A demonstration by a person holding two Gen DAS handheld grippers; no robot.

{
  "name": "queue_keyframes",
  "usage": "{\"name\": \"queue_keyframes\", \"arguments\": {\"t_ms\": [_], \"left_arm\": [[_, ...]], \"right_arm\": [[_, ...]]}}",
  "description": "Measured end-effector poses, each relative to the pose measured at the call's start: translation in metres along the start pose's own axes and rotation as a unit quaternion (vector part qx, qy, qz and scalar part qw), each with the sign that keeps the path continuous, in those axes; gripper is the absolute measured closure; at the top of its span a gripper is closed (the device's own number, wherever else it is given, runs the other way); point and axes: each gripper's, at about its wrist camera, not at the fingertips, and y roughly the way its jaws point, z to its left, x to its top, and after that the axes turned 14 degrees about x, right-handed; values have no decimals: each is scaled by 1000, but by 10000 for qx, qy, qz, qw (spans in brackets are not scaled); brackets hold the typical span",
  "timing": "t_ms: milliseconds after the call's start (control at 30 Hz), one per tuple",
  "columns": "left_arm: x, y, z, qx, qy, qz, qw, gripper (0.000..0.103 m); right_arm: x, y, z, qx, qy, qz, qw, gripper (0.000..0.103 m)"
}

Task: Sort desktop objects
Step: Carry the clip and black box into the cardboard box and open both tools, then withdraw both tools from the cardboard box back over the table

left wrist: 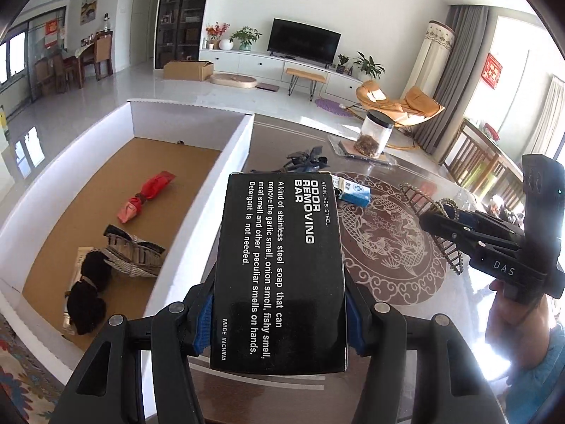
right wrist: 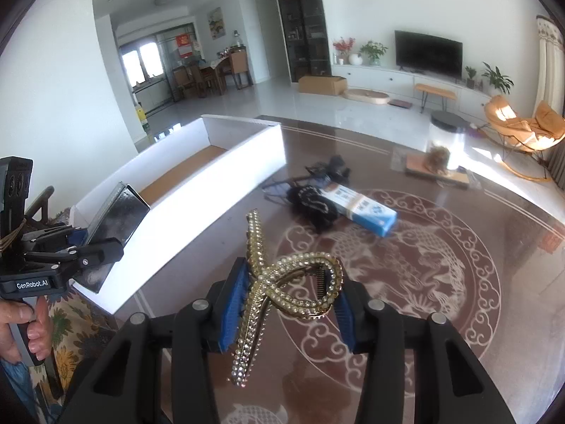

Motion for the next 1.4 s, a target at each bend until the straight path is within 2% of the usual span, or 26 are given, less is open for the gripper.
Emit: {"name": "queue_keyframes", "arguments": {"t_ms": [133, 267, 400, 500, 533, 567, 600, 633, 733, 800, 833, 867, 900, 933, 1000, 1100, 1133, 1267, 1400], "left_arm": [[18, 9, 82, 744, -431, 140, 9962, 45], [19, 39, 152, 1238, -843, 495, 9875, 45], [14, 79, 187, 1452, -927, 1013, 9798, 45], [5, 108, 195, 1609, -875, 1425, 9727, 44], [3, 113, 196, 1617, -855, 1471, 9721, 44], [2, 114, 195, 1599, -846, 1465, 9725, 44], [1, 114, 194, 1590, -856, 1437, 9730, 42], [1, 111, 191, 1632, -879, 1362, 9732, 41], [4, 81, 168, 1810, -964, 852, 9750, 41], [6, 51, 139, 1534, -969, 388, 9826, 37], [5, 36, 119, 1353, -910, 172, 9865, 25], [5, 21, 97, 1165, -814, -62, 9898, 18], [2, 6, 74, 982, -704, -302, 9922, 5], [-2, -7, 52, 798, -592, -516, 9937, 0], [-6, -17, 7, 358, -358, -732, 9960, 0], [-19, -6, -51, -357, -27, -461, 9983, 0], [-26, 4, -69, -478, 105, -319, 9983, 0], [-57, 52, -127, -426, 649, 148, 9969, 0], [-76, 91, -158, -283, 822, 568, 9946, 0]], "right_arm": [[68, 74, 68, 735, -440, -12, 9963, 57], [109, 168, 128, 1178, -792, 201, 9897, 57], [113, 258, 160, 1216, -1011, 854, 9837, 57], [101, 306, 154, 1114, -799, 1345, 9814, 56], [98, 317, 149, 1119, -689, 1471, 9804, 48], [96, 322, 145, 1122, -612, 1527, 9800, 35], [94, 320, 140, 1180, -607, 1464, 9803, 35], [94, 316, 140, 1175, -646, 1370, 9815, 29], [96, 283, 135, 1296, -609, 948, 9852, 25], [92, 242, 128, 1357, -584, 532, 9876, 18], [88, 218, 121, 1282, -575, 302, 9896, 10], [81, 195, 112, 1134, -565, 66, 9919, 3], [72, 171, 101, 950, -543, -160, 9939, 1], [63, 147, 86, 729, -501, -350, 9955, 0], [35, 107, 53, 211, -340, -514, 9979, 0], [-17, 62, -8, -586, 100, -277, 9978, 0], [-37, 49, -31, -810, 281, -110, 9963, 0], [-111, 4, -100, -1413, 951, 436, 9844, 0], [-151, -25, -127, -1623, 1277, 497, 9772, 0]]}}
